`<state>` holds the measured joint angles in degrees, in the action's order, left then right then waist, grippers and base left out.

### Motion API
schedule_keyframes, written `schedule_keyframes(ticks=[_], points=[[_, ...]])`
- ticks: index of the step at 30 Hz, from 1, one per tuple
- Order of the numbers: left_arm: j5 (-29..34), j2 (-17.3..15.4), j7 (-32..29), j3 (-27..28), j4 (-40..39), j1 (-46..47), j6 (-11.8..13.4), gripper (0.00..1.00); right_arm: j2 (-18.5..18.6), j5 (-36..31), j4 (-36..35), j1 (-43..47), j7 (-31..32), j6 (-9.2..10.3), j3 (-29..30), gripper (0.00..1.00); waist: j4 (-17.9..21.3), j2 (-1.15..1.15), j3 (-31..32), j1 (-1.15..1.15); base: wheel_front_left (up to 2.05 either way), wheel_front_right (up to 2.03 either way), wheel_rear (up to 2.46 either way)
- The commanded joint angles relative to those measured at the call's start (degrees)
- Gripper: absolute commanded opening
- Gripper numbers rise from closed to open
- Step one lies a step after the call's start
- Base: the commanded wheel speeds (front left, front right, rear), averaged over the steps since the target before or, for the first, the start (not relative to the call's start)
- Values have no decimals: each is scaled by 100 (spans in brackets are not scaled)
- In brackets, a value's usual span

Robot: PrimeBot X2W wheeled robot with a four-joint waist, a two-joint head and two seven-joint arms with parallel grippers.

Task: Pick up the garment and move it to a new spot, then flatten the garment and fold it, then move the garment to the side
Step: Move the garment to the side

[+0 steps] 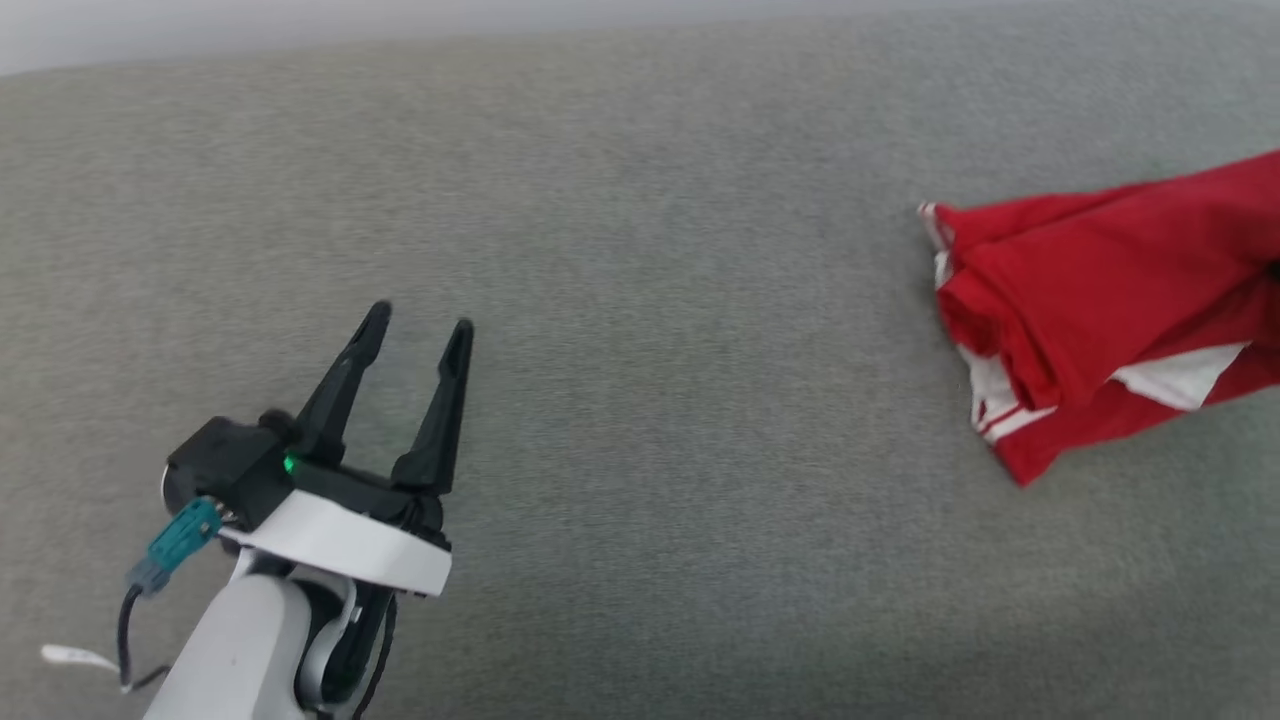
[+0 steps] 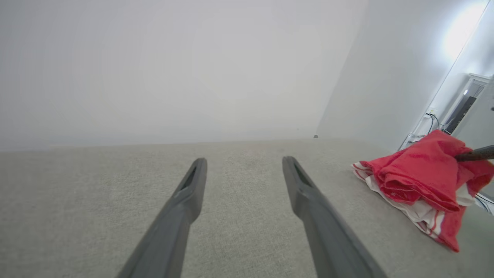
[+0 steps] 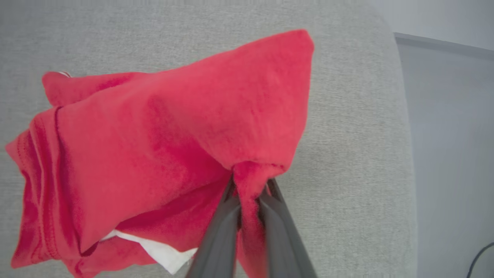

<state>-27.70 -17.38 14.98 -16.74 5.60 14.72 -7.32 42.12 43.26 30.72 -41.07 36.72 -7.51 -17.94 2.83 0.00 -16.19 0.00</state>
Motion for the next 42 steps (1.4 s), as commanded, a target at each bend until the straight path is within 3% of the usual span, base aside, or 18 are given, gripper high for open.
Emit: schedule_keyframes(ticks=[1, 9, 18, 26, 34, 35, 36, 37, 38, 39, 40, 42], points=[[12, -33, 26, -53, -18, 114, -22, 100, 33, -56, 34, -71, -88, 4, 44, 0, 175, 0, -124, 0, 0, 0, 0], [-52, -187, 25, -608, 5, 737, -22, 100, 187, -631, 395, -364, -791, 4, 327, 0, 580, 0, -480, 0, 0, 0, 0], [-103, -222, 26, -1298, 57, 1397, -22, 100, 295, -1596, 1030, -765, -1665, 4, 584, 0, 742, 0, -912, 0, 0, 0, 0], [-138, -228, 26, -1642, 107, 1751, -23, 100, 87, -2594, 1675, -1192, -2214, 4, 816, 0, 753, 0, -1167, 0, 0, 0, 0], [-199, -252, 25, -1707, 128, 1874, -23, 100, -298, -2978, 2321, -1395, -2497, 4, 1038, 0, 645, 0, -1264, 0, 0, 0, 0], [-215, -254, 26, -1687, 131, 1874, -23, 100, -328, -3023, 2401, -1420, -2535, 4, 1079, 9, 629, 0, -1262, 0, 0, 0, 0], [-219, -260, 26, -1668, 131, 1876, -23, 100, -355, -3068, 2470, -1441, -2564, 4, 1112, 28, 615, 0, -1261, 0, 0, 0, 0], [-230, -266, 26, -1653, 124, 1873, -23, 100, -364, -3108, 2529, -1482, -2599, 4, 1147, 37, 604, 0, -1258, 0, 0, 0, 0], [-243, -265, 26, -1618, 116, 1862, -23, 100, -347, -3147, 2603, -1538, -2622, 4, 1209, 58, 595, 0, -1251, 0, 0, 0, 0], [-247, -263, 26, -1585, 113, 1840, -23, 100, -365, -3168, 2670, -1570, -2619, 4, 1250, 92, 585, 0, -1240, 0, 0, 0, 0], [-257, -258, 26, -1555, 110, 1813, -23, 100, -394, -3174, 2730, -1606, -2632, 4, 1298, 100, 577, 0, -1223, 0, 0, 0, 0], [-253, -245, 26, -1438, 110, 1745, -23, 100, -380, -3231, 2827, -1679, -2651, 4, 1368, 100, 568, 0, -1177, 0, 0, 0, 0]])
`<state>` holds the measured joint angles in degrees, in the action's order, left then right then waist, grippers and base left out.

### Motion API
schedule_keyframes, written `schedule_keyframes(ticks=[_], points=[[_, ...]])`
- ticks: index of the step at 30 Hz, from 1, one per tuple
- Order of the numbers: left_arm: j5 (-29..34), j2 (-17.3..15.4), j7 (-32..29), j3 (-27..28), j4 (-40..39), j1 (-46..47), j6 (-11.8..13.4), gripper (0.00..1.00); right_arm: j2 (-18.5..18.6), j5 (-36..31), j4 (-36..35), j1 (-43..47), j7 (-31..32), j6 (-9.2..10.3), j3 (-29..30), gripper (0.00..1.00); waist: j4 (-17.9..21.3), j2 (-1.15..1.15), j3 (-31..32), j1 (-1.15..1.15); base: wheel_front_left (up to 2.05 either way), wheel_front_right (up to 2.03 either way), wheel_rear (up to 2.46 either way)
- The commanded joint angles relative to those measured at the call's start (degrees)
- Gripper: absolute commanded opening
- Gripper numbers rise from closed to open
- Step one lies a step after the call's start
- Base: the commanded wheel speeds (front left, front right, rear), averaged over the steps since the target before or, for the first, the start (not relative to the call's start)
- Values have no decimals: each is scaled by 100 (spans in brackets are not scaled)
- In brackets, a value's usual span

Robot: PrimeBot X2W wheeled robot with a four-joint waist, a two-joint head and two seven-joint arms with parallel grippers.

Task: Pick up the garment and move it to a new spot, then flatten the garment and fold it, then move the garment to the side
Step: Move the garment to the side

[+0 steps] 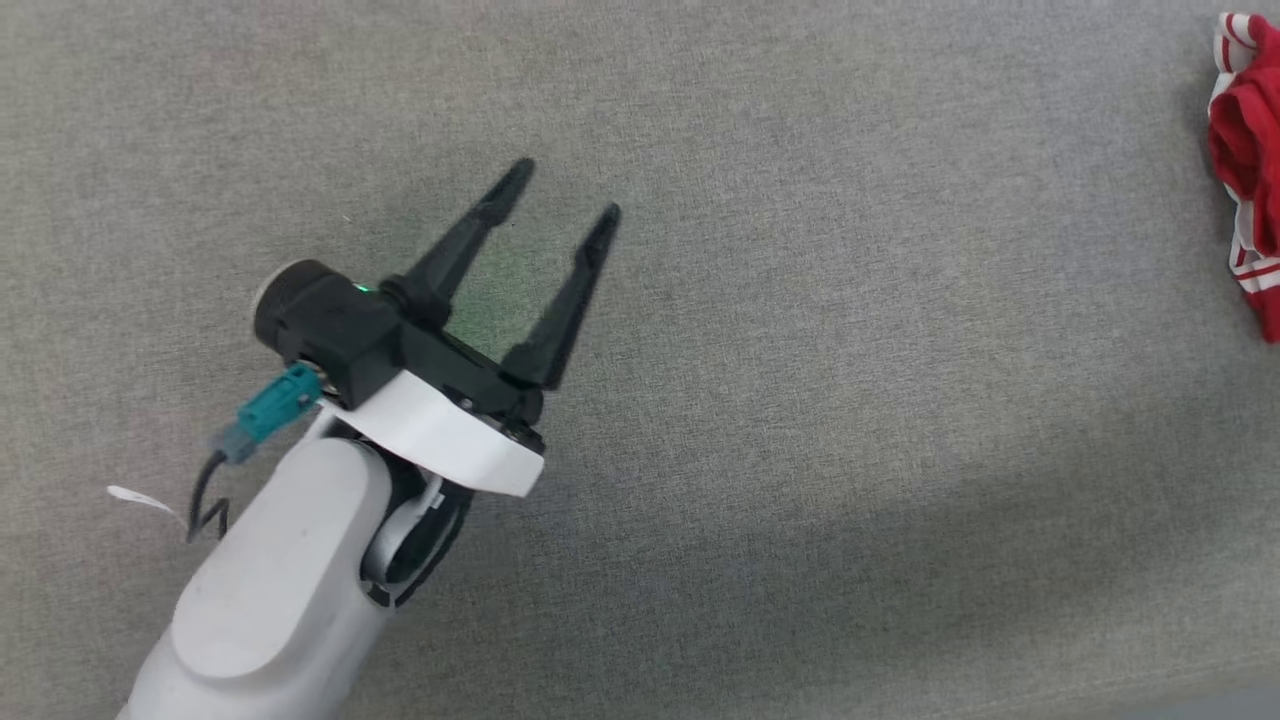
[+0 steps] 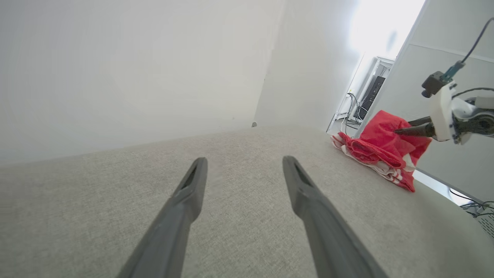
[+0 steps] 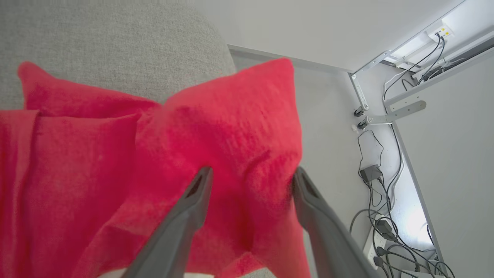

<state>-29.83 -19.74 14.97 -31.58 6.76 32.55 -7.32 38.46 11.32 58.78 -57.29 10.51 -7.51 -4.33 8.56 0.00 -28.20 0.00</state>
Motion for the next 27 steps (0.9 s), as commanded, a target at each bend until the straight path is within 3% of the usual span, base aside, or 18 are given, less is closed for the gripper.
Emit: schedule_keyframes(ticks=[1, 13, 27], points=[[-49, 1, 26, 80, 1, -81, -23, 100, -23, -60, 56, -76, -13, 4, 11, 100, -6, 0, 53, 0, 0, 0, 0], [-110, 94, 26, 697, 1, -464, -23, 100, -259, 256, -5, -47, -326, 4, -81, 100, -132, 0, 447, 0, 0, 0, 0], [166, 478, 27, 2152, 47, -1246, -23, 100, -963, 1232, -1036, 854, -1410, 4, -923, 100, -416, 0, 1192, 0, 0, 0, 0]])
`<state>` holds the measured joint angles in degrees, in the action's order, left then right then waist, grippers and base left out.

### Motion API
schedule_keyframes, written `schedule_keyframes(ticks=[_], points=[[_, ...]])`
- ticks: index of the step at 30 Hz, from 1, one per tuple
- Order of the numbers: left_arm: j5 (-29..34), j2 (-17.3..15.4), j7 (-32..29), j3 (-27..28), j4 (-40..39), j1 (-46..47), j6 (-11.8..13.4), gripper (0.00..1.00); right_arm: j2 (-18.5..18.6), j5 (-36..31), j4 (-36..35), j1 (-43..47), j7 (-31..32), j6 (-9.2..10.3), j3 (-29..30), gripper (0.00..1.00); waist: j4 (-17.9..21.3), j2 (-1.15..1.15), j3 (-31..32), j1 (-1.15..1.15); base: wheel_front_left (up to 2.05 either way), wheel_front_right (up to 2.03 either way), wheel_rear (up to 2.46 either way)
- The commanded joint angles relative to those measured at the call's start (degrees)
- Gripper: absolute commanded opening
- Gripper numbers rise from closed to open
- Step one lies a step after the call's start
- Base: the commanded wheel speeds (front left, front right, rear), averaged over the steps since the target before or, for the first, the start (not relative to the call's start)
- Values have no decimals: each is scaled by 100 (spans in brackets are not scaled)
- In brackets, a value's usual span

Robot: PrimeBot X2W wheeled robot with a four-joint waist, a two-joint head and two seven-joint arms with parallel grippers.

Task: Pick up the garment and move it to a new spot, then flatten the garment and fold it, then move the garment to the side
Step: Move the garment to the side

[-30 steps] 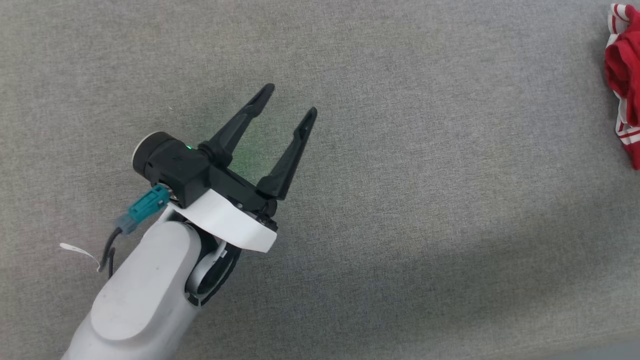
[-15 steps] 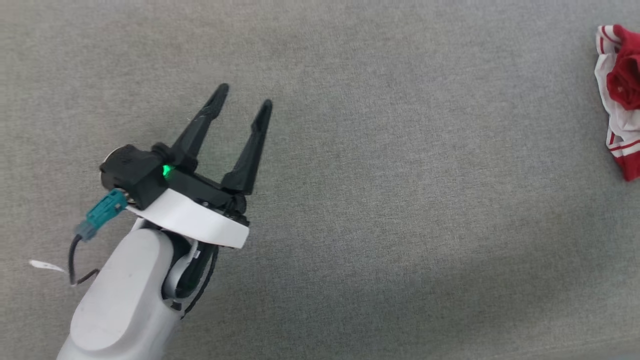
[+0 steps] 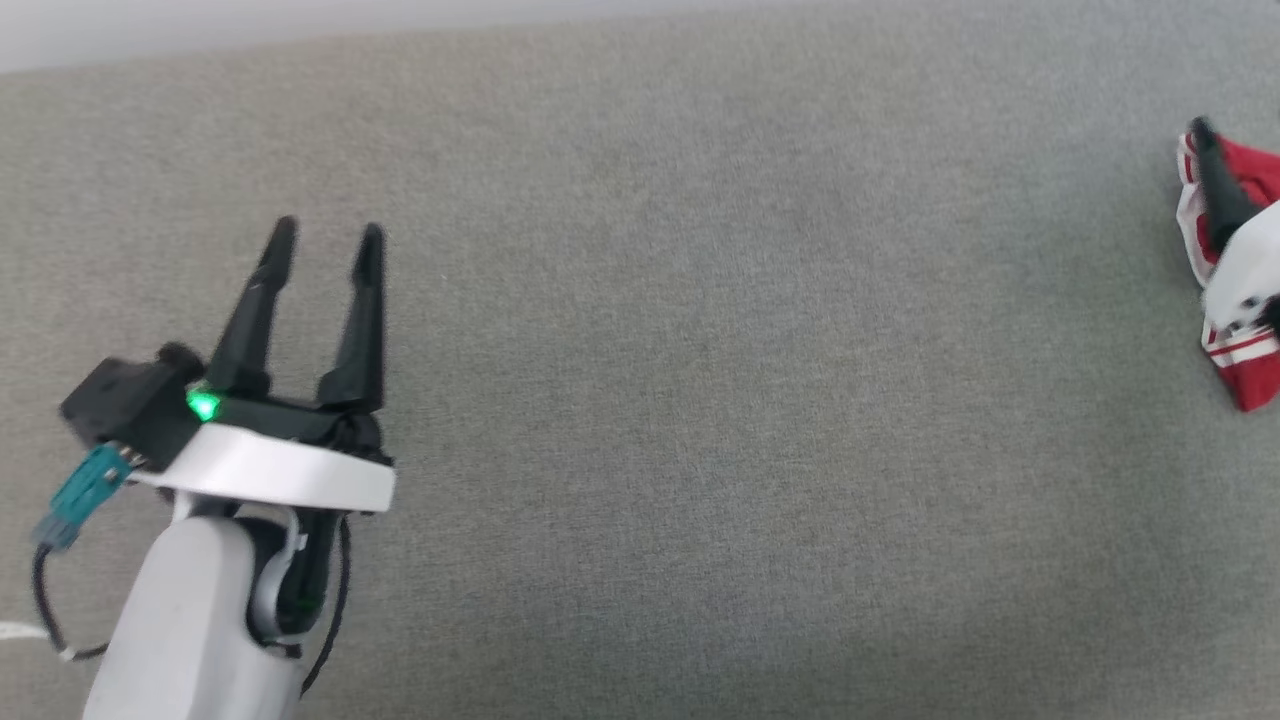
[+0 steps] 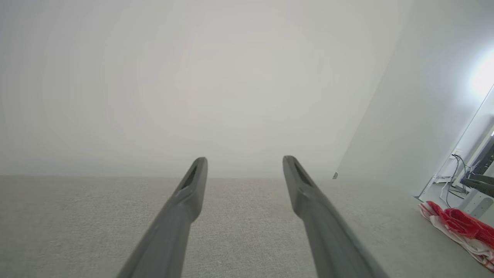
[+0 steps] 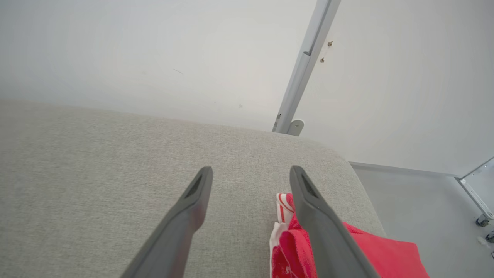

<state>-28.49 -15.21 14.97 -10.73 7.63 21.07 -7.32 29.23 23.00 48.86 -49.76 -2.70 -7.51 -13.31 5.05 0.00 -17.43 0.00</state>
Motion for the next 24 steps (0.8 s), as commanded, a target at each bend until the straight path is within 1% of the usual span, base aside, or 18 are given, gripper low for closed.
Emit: schedule_keyframes(ticks=[1, 2, 3, 7, 10, 16, 19, 20, 24], points=[[92, 64, 27, 209, -73, -159, -23, 100, -51, 86, -146, 180, -211, 4, -93, 100, -88, 0, 162, 0, 0, 0, 0], [178, 118, 27, 452, -84, -299, -23, 100, -143, 200, -284, 361, -417, 4, -183, 100, -119, 0, 261, 0, 0, 0, 0], [220, 158, 27, 545, -68, -373, -23, 100, -195, 229, -359, 450, -524, 4, -232, 100, -137, 0, 317, 0, 0, 0, 0], [396, 272, 27, 842, -99, -682, -23, 100, -312, 269, -648, 805, -925, 4, -358, 100, -192, 0, 539, 0, 0, 0, 0], [575, 354, 26, 1018, -137, -931, -23, 100, -409, 242, -823, 1104, -1095, 4, -366, 100, -232, 0, 693, 0, 0, 0, 0], [638, 511, 26, 1351, -198, -1349, -23, 100, -598, 44, -1296, 1748, -1248, 4, -260, 100, -240, 0, 940, 0, 0, 0, 0], [711, 529, 27, 1511, -243, -1565, -23, 100, -720, -48, -1593, 2085, -1250, 4, -131, 100, -221, 0, 1043, 0, 0, 0, 0], [711, 529, 27, 1511, -243, -1565, -23, 100, -720, -48, -1593, 2085, -1250, 4, -131, 100, -221, 0, 1043, 0, 0, 0, 0], [750, 616, 27, 1669, -331, -1840, -23, 100, -880, -238, -2030, 2640, -1252, 4, 160, 100, -228, 0, 1189, 0, 0, 0, 0]])
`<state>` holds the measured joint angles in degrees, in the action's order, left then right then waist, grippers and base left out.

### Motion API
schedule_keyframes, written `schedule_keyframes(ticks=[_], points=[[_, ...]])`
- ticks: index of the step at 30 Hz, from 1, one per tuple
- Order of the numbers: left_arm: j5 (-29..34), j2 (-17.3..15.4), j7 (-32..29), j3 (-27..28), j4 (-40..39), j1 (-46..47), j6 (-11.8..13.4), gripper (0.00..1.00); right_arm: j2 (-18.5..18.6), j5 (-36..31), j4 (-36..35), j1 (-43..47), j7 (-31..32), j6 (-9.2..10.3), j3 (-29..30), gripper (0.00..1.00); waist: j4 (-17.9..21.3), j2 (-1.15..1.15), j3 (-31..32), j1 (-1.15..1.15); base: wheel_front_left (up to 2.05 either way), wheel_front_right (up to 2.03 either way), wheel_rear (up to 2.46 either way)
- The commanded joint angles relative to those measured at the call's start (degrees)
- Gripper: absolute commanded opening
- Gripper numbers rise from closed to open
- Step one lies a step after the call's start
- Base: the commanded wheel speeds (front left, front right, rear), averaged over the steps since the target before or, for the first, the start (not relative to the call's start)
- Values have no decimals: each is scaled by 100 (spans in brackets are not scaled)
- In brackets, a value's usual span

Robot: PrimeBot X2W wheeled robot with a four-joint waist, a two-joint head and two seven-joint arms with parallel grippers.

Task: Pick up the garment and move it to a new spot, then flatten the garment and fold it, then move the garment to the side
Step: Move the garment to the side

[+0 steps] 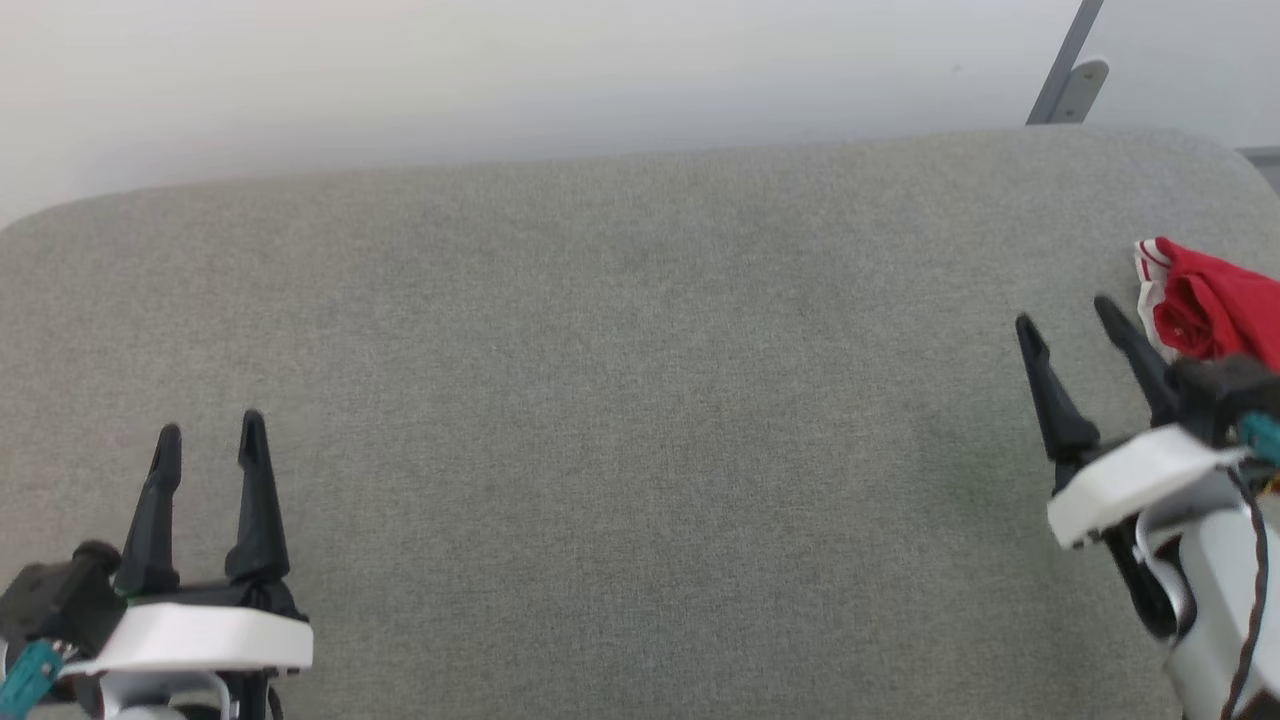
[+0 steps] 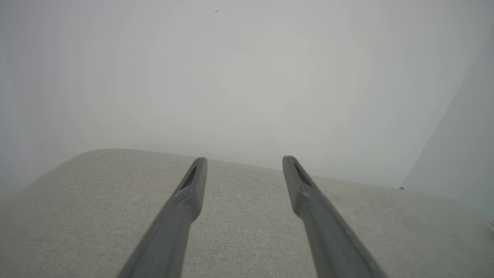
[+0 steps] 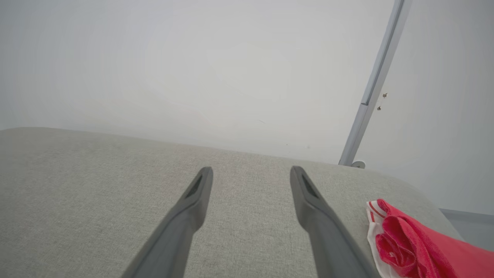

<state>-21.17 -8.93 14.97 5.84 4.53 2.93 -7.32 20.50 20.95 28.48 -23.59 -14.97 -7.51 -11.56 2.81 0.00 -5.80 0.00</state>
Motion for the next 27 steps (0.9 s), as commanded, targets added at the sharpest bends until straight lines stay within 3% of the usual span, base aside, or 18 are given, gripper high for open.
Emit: schedule_keyframes(ticks=[1, 18, 27], points=[[17, 13, 27, 47, -41, -97, -23, 100, -53, -55, -110, 154, -24, 4, 71, 100, -10, 0, 61, 0, 0, 0, 0], [-19, 139, 27, 598, -253, -1163, -23, 100, -565, -514, -1566, 2060, -26, 4, 1330, 100, -242, 0, 536, 0, 0, 0, 0], [-188, 152, 27, 494, -318, -1520, -23, 100, -700, -413, -1827, 2483, -27, 3, 1581, 100, -466, 0, 657, 0, 0, 0, 0]])
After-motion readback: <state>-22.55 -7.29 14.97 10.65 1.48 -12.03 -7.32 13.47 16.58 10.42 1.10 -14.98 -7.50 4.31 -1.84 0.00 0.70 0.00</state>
